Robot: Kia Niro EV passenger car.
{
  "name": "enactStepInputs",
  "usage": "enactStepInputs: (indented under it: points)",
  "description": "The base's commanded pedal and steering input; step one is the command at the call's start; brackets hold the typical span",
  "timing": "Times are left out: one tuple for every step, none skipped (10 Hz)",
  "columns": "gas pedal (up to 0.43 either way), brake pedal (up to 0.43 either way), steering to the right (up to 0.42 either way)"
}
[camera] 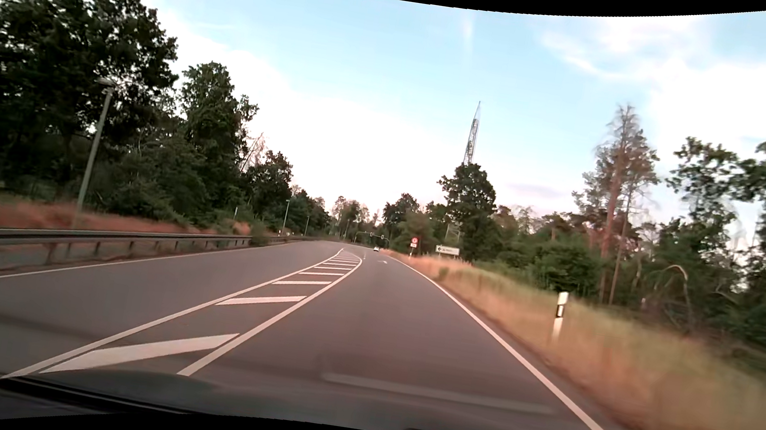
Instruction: Follow the waypoints while adhering to traffic rules and regulations
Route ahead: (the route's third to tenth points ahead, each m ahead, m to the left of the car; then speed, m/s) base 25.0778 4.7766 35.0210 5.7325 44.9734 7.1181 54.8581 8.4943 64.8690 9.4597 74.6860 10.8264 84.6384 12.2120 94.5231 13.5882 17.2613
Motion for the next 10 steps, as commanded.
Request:
enactStepInputs:
  points:
    - [0.118,0.000,-0.018]
    - [0.118,0.000,-0.018]
    - [0.118,0.000,-0.018]
    - [0.118,0.000,-0.018]
    - [0.118,0.000,-0.018]
    - [0.118,0.000,-0.017]
    - [0.118,0.000,-0.016]
    - [0.118,0.000,-0.016]
    - [0.110,0.000,-0.015]
    - [0.110,0.000,-0.014]
